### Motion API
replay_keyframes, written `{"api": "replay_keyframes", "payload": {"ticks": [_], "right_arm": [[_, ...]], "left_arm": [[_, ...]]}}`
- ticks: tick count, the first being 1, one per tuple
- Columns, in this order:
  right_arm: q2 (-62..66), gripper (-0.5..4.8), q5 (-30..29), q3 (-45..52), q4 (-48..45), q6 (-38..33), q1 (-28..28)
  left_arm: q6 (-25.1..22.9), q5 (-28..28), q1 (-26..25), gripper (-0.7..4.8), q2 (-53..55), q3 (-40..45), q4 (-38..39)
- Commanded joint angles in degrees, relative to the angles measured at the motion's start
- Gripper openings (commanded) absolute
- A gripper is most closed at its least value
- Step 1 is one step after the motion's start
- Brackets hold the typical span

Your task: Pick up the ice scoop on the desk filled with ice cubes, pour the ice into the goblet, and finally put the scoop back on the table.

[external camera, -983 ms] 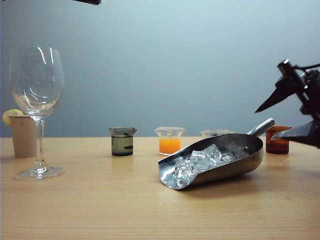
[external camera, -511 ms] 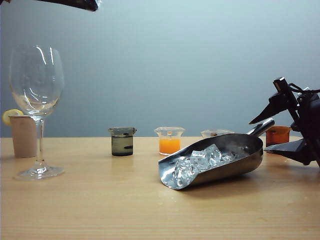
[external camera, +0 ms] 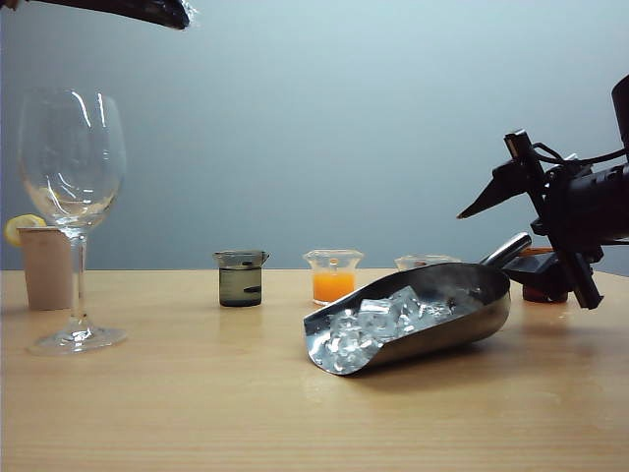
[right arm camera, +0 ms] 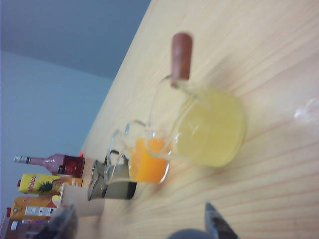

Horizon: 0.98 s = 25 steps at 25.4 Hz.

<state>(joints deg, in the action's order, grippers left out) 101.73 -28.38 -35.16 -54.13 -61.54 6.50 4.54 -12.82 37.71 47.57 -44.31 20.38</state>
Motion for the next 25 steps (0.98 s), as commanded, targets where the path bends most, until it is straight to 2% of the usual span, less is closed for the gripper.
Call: {"api": "replay_keyframes", "payload": {"ticks": [1, 4, 10, 14, 16, 22, 25], "right_arm": [[-0.1, 2.90, 0.3, -0.1, -0.8, 0.3, 0.0], [-0.1, 2.40, 0.3, -0.1, -0.8, 0.5, 0.0], [-0.1, 2.27, 0.4, -0.1, 3.8, 3.5, 0.0], [0.1, 0.42, 1.5, -0.1, 5.8, 4.2, 0.0], [0.1, 0.05, 1.8, -0.1, 6.0, 4.2, 0.0], [0.1, -0.07, 2.4, -0.1, 6.9, 2.2, 0.0], [0.1, -0.07, 1.4, -0.1, 7.7, -3.3, 0.0]], "left_arm": [[-0.1, -0.1, 0.0, -0.05, -0.1, -0.3, -0.6], [0.0, -0.1, 0.0, -0.05, -0.1, -0.3, -0.6], [0.0, -0.1, 0.0, -0.05, -0.1, -0.3, -0.6], [0.0, -0.1, 0.0, -0.05, -0.1, -0.3, -0.3], [0.0, 0.0, 0.0, -0.05, -0.1, -0.3, -0.1], [0.0, 0.0, 0.0, -0.05, -0.1, -0.3, 0.2], [0.0, 0.0, 0.0, -0.05, -0.1, -0.3, 0.2]]}}
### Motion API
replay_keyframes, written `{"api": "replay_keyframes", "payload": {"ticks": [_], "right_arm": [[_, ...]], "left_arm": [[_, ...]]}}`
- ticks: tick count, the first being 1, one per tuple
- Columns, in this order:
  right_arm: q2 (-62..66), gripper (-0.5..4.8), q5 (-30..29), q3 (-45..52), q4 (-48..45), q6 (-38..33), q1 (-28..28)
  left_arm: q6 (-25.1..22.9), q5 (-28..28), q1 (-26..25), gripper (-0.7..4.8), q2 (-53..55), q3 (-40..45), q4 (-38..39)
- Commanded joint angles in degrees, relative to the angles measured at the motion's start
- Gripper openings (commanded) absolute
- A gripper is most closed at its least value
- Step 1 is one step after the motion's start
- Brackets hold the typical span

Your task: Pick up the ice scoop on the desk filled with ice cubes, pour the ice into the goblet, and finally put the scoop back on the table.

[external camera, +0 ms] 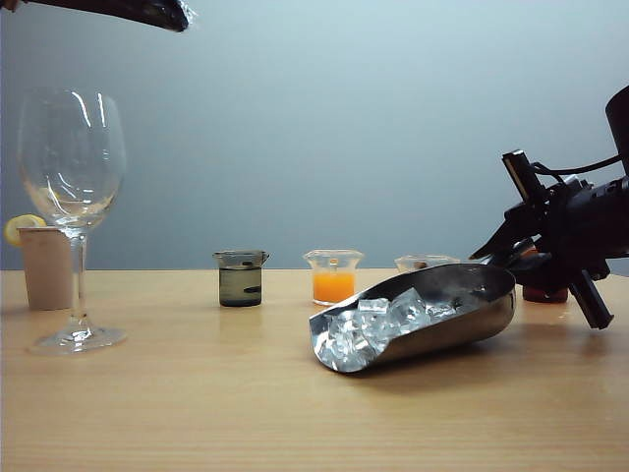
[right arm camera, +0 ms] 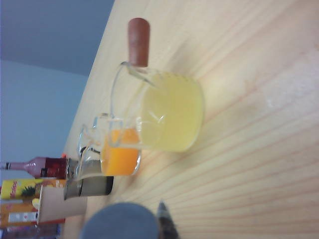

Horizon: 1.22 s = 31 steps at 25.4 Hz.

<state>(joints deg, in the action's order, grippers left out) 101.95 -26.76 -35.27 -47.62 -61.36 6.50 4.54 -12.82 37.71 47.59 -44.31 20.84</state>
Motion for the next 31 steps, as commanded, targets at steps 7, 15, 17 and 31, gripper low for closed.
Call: {"api": "replay_keyframes", "payload": {"ticks": [7, 15, 17, 31], "right_arm": [[-0.1, -0.07, -3.7, 0.0, 0.9, -12.9, 0.0], [-5.0, -0.07, -1.4, -0.1, 2.6, -18.7, 1.9], [-7.1, -0.07, -1.2, -0.8, 5.1, -18.7, 2.7], [-13.2, -0.06, 3.5, -24.5, 27.9, -18.3, 11.2]], "left_arm": [[0.0, 0.1, 0.0, -0.05, -0.9, -0.4, -0.3], [-2.1, 5.7, 0.0, -0.05, -7.9, -1.5, 5.8], [-2.6, 6.4, 0.0, -0.05, -8.7, -2.2, 8.3], [-7.1, 18.2, -0.1, -0.05, -13.7, -9.2, 22.0]]}}
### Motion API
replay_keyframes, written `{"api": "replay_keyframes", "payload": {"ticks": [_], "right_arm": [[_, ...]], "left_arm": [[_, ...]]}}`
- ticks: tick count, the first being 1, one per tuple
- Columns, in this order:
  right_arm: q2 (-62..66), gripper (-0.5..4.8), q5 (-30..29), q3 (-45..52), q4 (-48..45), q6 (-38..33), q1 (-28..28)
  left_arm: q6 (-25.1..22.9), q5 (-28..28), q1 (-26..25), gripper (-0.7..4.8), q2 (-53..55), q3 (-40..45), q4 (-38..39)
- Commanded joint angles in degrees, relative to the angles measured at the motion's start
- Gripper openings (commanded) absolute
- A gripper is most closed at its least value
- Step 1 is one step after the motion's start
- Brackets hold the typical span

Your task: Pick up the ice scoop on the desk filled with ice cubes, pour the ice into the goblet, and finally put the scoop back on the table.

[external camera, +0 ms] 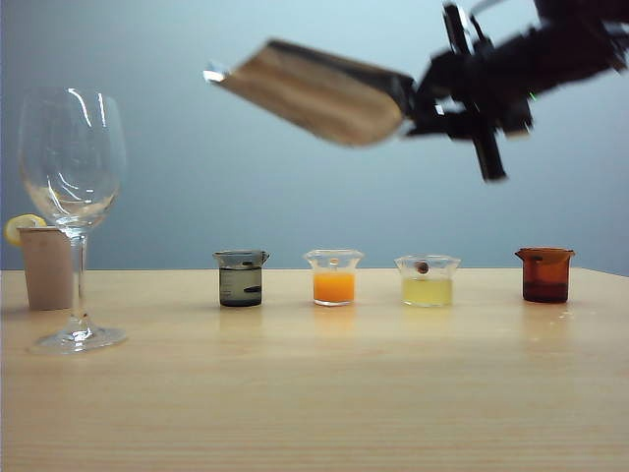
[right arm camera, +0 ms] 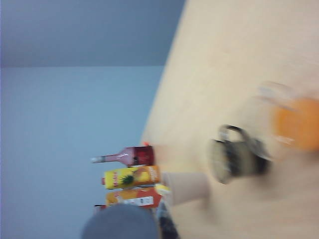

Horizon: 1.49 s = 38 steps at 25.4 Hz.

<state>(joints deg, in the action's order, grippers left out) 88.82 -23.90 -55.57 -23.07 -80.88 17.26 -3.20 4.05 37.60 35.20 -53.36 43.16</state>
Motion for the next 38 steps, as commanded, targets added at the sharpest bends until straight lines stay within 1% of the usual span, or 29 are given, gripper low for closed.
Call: {"api": "replay_keyframes", "payload": {"ticks": [1, 3, 4, 7, 10, 12, 14, 15, 19, 20, 22, 27, 29, 33, 35, 38], "right_arm": [[0.2, -0.07, 0.7, -5.8, 4.8, 1.7, 0.7], [2.0, -0.07, 0.8, -10.8, 8.4, 1.8, 1.2], [3.4, -0.06, 0.8, -13.9, 10.3, 1.8, 1.3], [6.0, -0.07, 0.8, -18.4, 11.5, 1.8, 1.9], [8.5, -0.06, 1.2, -23.2, 14.1, 1.9, 2.7], [10.4, -0.07, 1.3, -26.3, 14.3, 1.9, 3.1], [14.8, -0.07, 1.3, -32.5, 15.1, 1.9, 4.7], [15.7, -0.07, 1.2, -34.1, 16.1, 1.9, 4.9], [20.5, -0.06, 1.4, -40.5, 18.1, 2.7, 6.8], [22.5, -0.07, 2.2, -43.0, 18.2, 3.0, 7.8], [24.7, -0.06, 2.2, -46.1, 18.9, 2.9, 8.3], [30.2, -0.06, 1.7, -54.1, 22.5, 3.2, 10.1], [32.2, -0.06, 2.0, -57.0, 24.0, 4.3, 11.1], [32.3, -0.06, 2.1, -57.0, 25.7, 6.7, 11.1], [32.3, -0.06, 1.9, -57.0, 25.9, 8.0, 11.1], [32.3, -0.06, 1.9, -57.2, 25.9, 8.0, 11.1]], "left_arm": [[0.9, 1.3, 0.0, -0.05, -1.8, -0.2, 0.0], [1.9, 1.3, -0.9, -0.05, -2.5, -0.2, 0.6], [1.9, 1.2, -2.4, -0.05, -2.5, -0.2, 1.0], [1.5, 0.5, -4.7, -0.05, -2.5, -0.2, 1.4], [0.3, -1.5, -7.2, -0.05, -2.5, -0.2, 1.2], [0.0, -2.5, -9.0, -0.05, -2.4, -0.2, 1.0], [0.0, -5.8, -12.9, -0.05, -2.4, -0.2, -0.3], [0.0, -7.2, -14.3, -0.05, -2.4, -0.2, -0.6], [-0.5, -11.0, -19.6, -0.05, -2.2, -0.2, -0.7], [-1.7, -11.5, -22.0, -0.05, -1.9, -0.2, -1.0], [-2.5, -12.8, -24.2, -0.05, -1.8, -0.2, -1.4], [-2.4, -18.3, -29.9, -0.05, 0.0, -0.2, -2.1], [-2.6, -20.0, -32.3, -0.05, 1.0, -0.2, -2.1], [-2.6, -20.0, -32.4, -0.05, 1.4, -0.2, -2.0], [-2.4, -20.9, -32.4, -0.05, 1.4, -0.2, -2.1], [-2.4, -21.0, -32.4, -0.05, 1.6, -0.2, -2.1]]}}
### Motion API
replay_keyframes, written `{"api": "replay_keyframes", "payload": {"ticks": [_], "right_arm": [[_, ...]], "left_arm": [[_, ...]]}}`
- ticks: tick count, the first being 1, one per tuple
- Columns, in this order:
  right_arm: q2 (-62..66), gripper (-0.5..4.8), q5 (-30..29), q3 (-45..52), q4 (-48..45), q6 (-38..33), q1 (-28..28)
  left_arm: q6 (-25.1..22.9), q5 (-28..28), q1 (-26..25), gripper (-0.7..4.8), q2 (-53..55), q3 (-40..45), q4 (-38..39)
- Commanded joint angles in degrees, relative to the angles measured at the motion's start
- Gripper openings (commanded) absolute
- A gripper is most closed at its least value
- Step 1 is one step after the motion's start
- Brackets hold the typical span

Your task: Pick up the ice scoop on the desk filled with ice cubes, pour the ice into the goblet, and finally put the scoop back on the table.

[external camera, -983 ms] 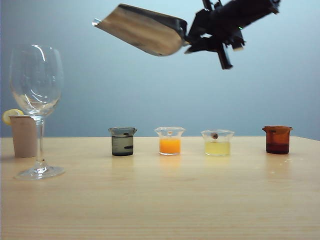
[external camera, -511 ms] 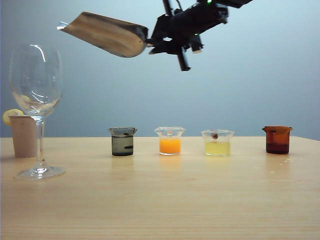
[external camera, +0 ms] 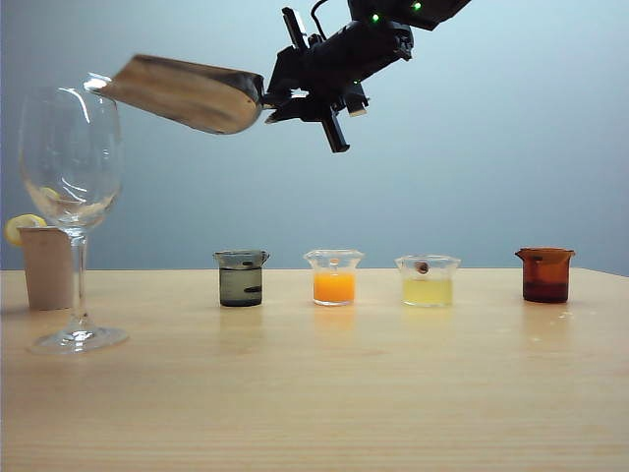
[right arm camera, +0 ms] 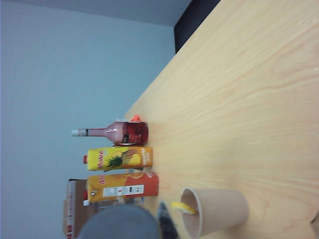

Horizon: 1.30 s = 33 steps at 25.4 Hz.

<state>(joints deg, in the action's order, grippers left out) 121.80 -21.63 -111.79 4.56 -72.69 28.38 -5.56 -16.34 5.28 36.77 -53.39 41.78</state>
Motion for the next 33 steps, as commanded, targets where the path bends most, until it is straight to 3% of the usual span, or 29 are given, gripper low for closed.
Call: {"api": "replay_keyframes", "payload": {"ticks": [1, 25, 33], "right_arm": [[-0.7, -0.06, -0.3, -1.0, -1.8, -0.1, 0.0], [-0.7, -0.06, -2.7, -1.1, -4.8, -0.6, 0.7], [-0.7, -0.07, -2.5, -1.1, -5.3, 2.4, 0.6]], "left_arm": [[0.0, -0.6, 0.0, -0.05, 0.0, -0.2, -0.7], [0.0, -0.4, 0.5, -0.05, -0.4, -0.2, -0.7], [0.0, -0.4, 0.5, -0.05, -0.4, -0.2, -0.7]]}}
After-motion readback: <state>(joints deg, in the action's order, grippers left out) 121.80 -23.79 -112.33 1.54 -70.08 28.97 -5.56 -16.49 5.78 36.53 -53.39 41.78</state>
